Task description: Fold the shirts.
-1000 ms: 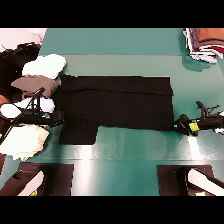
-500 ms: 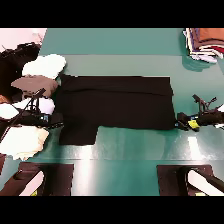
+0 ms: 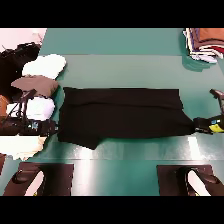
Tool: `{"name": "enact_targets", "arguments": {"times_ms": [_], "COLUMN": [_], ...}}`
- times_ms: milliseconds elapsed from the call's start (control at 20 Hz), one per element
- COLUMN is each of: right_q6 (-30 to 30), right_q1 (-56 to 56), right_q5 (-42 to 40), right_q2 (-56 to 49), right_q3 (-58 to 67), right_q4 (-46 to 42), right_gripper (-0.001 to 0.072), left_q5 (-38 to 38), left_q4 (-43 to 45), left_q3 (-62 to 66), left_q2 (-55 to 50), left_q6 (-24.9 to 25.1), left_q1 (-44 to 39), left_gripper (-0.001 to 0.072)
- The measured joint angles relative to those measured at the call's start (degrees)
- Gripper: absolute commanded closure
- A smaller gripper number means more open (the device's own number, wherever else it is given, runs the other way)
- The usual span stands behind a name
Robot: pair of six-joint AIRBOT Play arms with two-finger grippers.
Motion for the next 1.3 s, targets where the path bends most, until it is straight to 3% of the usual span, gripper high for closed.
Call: {"name": "enact_targets", "arguments": {"times_ms": [250, 700, 750, 800, 850, 900, 950, 1000, 1100, 1150, 1300], "right_q6": [0.9, 1.1, 1.1, 0.8, 0.1, -0.7, -1.4, -2.2, -4.1, -5.0, -7.2], "right_q1": [4.3, 5.8, 5.6, 5.1, 4.6, 3.9, 3.1, 2.2, -0.1, -1.5, -6.8], "right_q5": [-4.0, -8.7, -8.9, -9.1, -9.2, -9.3, -9.3, -9.2, -8.5, -8.1, -7.9], "right_q2": [-11.4, -36.6, -38.9, -41.1, -42.8, -44.5, -45.6, -46.4, -46.8, -46.5, -45.3], "right_q3": [9.8, 30.2, 32.3, 34.2, 35.7, 37.0, 37.9, 38.4, 38.1, 37.1, 32.6], "right_q4": [-0.6, 2.3, 3.7, 5.3, 7.4, 10.4, 13.2, 15.3, 18.6, 19.6, 21.5], "right_gripper": [0.0699, 0.0696, 0.068, 0.0456, 0.0234, 0.0207, 0.0207, 0.0207, 0.0207, 0.0207, 0.0198], "left_q5": [8.5, 20.0, 20.5, 21.0, 21.9, 22.4, 22.4, 22.2, 19.8, 18.3, 15.1], "left_q4": [-0.5, -1.4, -1.5, -1.6, -1.7, -1.9, -2.0, -2.2, -2.2, -2.5, -2.5], "left_q3": [5.7, 25.8, 28.0, 29.7, 31.1, 32.4, 33.6, 34.8, 37.2, 38.1, 39.5], "left_q2": [-10.1, -43.6, -46.3, -48.2, -49.5, -50.6, -51.2, -51.7, -52.4, -52.5, -52.6], "left_q6": [3.1, 8.5, 8.7, 8.8, 8.9, 8.8, 8.8, 8.8, 8.8, 8.8, 8.8], "left_q1": [0.0, 0.0, 0.0, 0.0, 0.0, 0.0, 0.0, 0.0, 0.0, 0.0, -0.4], "left_gripper": [0.0684, 0.068, 0.062, 0.0267, 0.004, 0.0028, 0.0029, 0.0091, 0.0594, 0.0683, 0.0681]}}
